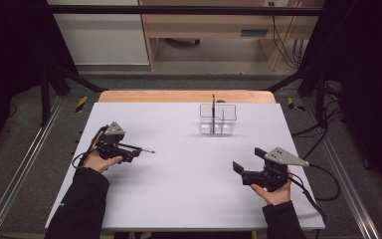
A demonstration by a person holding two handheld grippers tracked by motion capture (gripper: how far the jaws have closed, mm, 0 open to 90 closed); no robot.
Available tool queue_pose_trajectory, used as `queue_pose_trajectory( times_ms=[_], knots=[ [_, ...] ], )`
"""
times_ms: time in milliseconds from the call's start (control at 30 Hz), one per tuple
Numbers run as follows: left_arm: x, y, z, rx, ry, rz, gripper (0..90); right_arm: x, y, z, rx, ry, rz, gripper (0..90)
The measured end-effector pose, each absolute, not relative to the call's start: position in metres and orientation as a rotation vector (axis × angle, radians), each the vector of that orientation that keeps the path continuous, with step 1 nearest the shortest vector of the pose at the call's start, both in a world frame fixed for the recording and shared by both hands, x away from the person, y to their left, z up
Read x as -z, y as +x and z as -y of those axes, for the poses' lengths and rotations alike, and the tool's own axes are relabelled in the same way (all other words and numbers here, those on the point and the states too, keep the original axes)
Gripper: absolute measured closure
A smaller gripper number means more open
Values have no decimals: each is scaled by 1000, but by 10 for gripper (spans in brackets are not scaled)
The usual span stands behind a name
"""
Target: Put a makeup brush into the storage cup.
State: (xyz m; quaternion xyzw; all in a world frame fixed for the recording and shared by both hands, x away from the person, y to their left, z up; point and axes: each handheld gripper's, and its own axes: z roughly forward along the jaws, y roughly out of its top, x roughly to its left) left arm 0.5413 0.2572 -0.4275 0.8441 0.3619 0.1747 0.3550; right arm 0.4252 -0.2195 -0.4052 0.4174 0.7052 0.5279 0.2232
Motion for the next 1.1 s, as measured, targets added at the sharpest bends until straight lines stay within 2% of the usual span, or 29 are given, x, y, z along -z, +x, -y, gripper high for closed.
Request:
queue_pose_trajectory(
  times_ms=[233,500,1100],
  knots=[
    [419,551,-252,-483,2240,-928,65,405,425,220,-1461,1150,-1946,64],
    [432,561,-245,-472,2317,-917,79,405,425,220,-1462,1150,-1947,63],
    [455,572,-240,-441,2394,-902,185,406,425,218,-1466,1143,-1956,63]
  ],
)
